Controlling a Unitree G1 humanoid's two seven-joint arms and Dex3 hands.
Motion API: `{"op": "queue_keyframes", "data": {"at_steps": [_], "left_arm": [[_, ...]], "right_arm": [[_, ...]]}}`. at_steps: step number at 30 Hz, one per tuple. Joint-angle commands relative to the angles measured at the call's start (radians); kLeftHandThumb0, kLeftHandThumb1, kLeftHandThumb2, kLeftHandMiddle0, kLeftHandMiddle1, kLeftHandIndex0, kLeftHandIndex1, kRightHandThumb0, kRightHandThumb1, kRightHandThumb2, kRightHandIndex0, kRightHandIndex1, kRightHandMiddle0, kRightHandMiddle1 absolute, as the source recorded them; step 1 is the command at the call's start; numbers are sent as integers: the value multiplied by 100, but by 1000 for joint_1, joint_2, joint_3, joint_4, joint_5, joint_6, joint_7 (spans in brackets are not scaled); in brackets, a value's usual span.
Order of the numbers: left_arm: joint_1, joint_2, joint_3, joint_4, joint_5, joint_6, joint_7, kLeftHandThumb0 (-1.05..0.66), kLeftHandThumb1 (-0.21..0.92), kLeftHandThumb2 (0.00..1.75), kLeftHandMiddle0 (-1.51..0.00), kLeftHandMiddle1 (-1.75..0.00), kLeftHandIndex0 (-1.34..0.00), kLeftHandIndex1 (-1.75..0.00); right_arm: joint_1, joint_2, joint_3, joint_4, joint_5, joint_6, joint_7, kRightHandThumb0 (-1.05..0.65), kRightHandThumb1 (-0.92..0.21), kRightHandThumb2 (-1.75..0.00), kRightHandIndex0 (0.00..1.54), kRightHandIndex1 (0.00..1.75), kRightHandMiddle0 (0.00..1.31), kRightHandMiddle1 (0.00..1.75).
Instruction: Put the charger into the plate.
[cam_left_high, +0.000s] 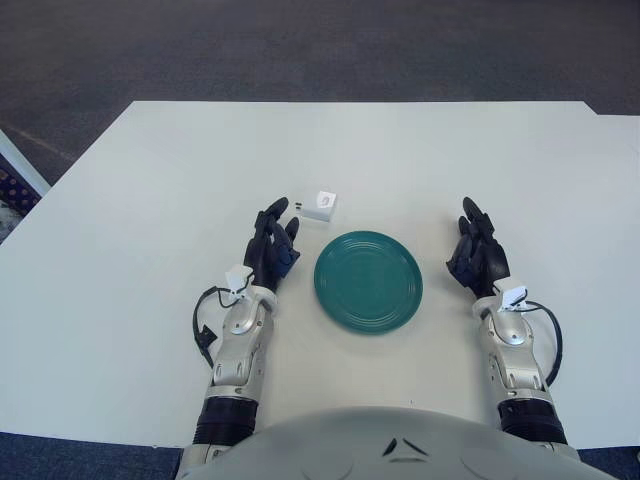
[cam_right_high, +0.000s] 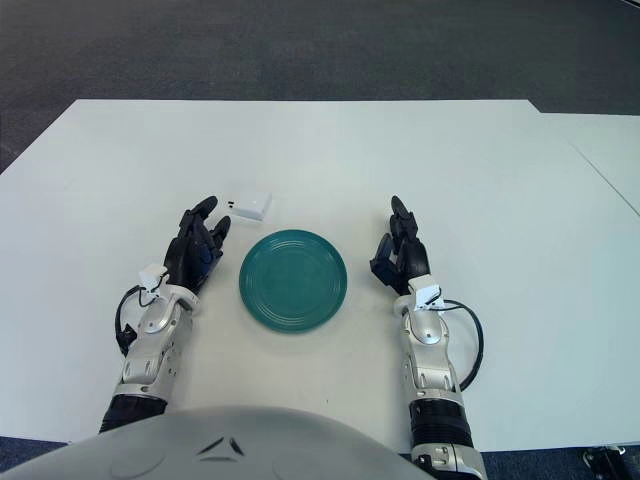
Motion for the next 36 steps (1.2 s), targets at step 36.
{"op": "queue_keyframes", "data": {"at_steps": [36], "left_arm": [[-708,559,-230,426,972,-236,351,-105,92,56,-18,0,-3,-70]], "right_arm": [[-16,23,15,85,-7,71,-39,-90,-92,-107,6,0,0,23]]}}
